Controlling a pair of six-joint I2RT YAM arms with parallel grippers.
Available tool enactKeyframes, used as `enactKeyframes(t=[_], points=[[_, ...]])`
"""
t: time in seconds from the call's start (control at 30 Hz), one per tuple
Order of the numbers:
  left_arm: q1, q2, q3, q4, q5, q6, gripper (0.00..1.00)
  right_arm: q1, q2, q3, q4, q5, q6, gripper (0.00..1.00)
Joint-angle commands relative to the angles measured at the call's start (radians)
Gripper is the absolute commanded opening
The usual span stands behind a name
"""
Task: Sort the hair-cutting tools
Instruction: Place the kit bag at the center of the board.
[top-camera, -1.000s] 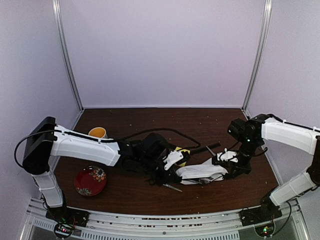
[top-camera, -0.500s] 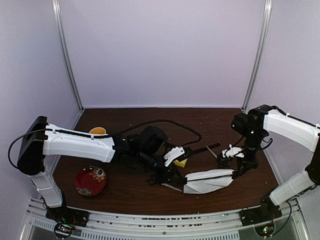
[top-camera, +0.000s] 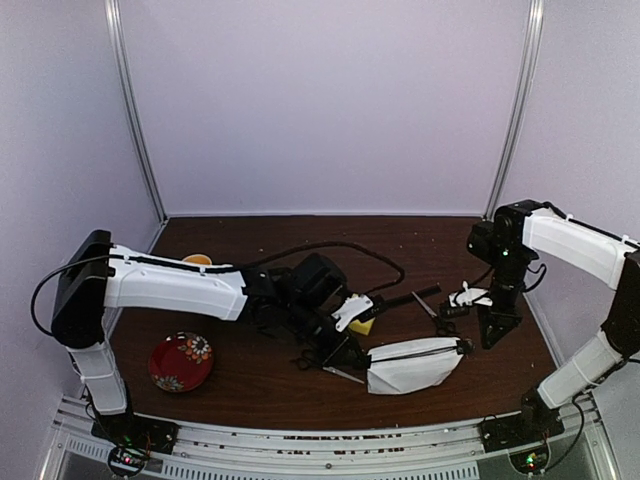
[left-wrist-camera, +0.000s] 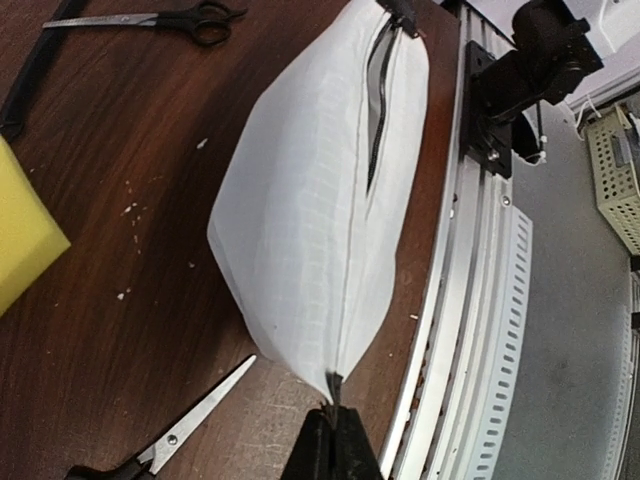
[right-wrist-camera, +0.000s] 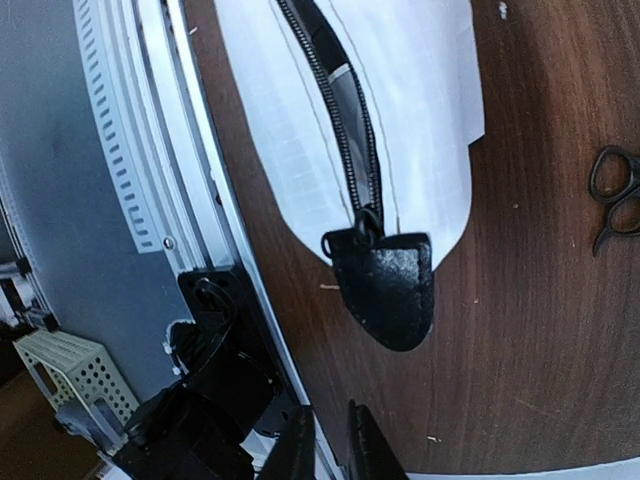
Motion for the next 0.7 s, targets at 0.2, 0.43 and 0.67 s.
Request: enactKeyframes(t=[0.2, 0.43, 0.67], points=[[0.027, -0.038, 0.006, 0.025, -0.115, -0.148, 0.26, -0.167, -0.097, -0.047, 0.271, -0.178, 0.278, 0.39], [0.052, -0.142, -0.113, 0.141, -0.118, -0.359, 0.45, -0.266, -0.176, -0.102, 0.362, -0.227, 0.403, 0.45], [0.072, -0.152, -0.192, 0.307, -0.029, -0.537, 0.51, -0.377, -0.042, -0.055, 0.303, -0.369, 0.444, 0.52]])
